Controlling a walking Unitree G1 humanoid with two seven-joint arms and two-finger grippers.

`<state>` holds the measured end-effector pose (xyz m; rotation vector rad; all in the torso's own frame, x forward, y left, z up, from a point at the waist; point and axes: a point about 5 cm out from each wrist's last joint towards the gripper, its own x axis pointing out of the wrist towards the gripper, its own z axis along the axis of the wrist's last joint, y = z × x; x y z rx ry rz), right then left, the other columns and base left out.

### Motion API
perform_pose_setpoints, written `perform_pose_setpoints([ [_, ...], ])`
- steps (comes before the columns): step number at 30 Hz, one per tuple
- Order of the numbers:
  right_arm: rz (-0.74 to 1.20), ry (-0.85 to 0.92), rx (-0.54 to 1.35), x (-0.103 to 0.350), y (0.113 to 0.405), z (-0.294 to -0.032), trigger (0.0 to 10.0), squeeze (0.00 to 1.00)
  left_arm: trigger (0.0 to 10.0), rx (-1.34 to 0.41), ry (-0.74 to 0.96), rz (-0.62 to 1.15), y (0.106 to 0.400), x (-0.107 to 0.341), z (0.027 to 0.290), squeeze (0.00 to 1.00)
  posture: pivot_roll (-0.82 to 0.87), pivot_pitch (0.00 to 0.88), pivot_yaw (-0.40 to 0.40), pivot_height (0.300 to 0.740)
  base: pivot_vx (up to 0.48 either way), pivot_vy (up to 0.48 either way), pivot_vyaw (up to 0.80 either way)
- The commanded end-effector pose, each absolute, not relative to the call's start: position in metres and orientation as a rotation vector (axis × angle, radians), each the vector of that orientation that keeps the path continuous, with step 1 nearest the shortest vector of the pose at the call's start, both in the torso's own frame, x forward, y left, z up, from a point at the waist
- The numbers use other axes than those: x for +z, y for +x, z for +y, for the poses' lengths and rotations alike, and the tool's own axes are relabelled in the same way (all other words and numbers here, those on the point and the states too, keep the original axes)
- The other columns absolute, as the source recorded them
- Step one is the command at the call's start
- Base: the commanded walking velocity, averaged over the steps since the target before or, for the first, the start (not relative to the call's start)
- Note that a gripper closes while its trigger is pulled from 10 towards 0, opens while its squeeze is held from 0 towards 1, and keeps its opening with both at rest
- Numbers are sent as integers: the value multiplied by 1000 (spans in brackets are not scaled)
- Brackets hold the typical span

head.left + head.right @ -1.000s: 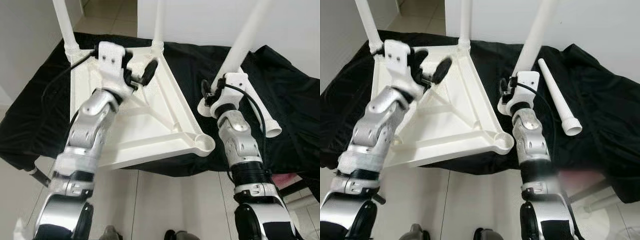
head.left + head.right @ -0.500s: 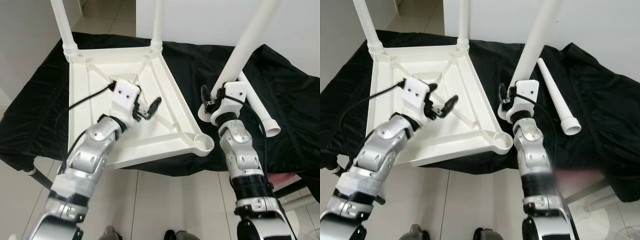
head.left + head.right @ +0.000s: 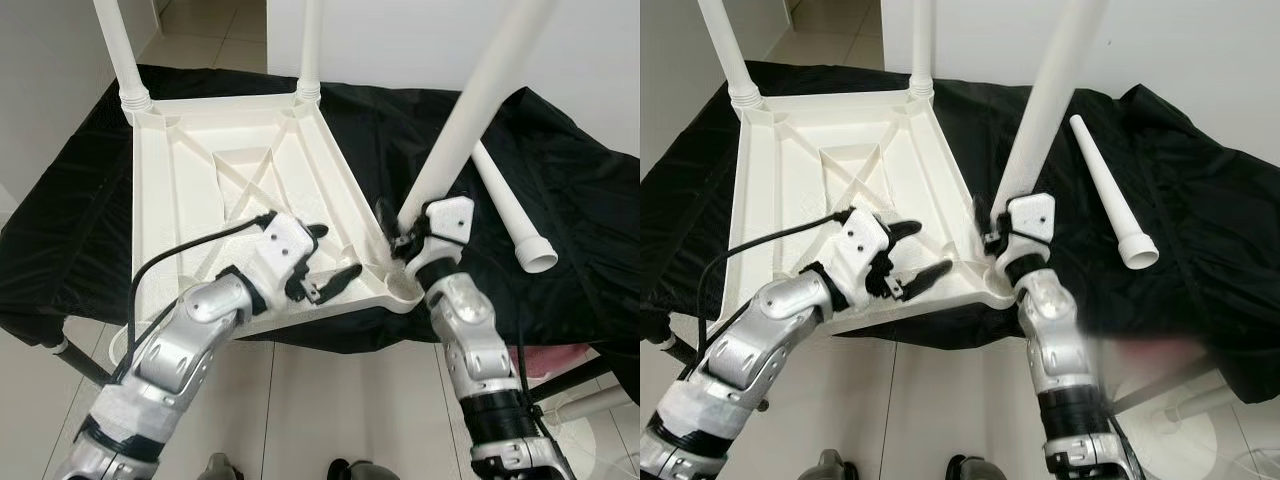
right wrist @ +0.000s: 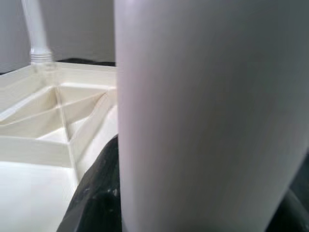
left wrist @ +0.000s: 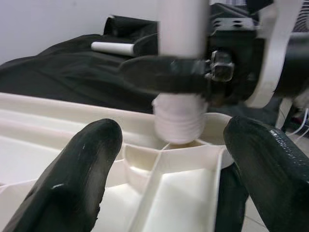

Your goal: Building children table

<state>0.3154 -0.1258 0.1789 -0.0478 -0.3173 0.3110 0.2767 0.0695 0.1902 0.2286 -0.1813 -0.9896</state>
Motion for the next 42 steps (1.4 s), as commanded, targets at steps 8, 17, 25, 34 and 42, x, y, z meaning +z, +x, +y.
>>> perform_pose_setpoints([
  [8, -268, -70, 342, 157, 299, -132, 10000, 0, 10000, -1091, 183, -156, 255, 186, 60, 0, 23, 118, -66, 740, 0, 0, 0],
  [17, -244, -91, 328, 150, 291, -142, 10000, 0, 10000, -1089, 170, -147, 250, 186, 60, 0, 23, 123, -66, 740, 0, 0, 0],
  [25, -232, -109, 304, 147, 286, -156, 10000, 0, 10000, -1074, 176, -143, 250, 187, 61, 0, 23, 126, -61, 740, 0, 0, 0],
  [34, -222, -162, 344, 143, 282, -158, 10000, 0, 10000, -1073, 181, -135, 250, 188, 63, 0, 19, 130, -53, 740, 0, 0, 0],
  [42, -240, -188, 456, 143, 277, -146, 10000, 0, 10000, -1071, 183, -128, 251, 187, 62, 0, 17, 131, -53, 740, 0, 0, 0],
])
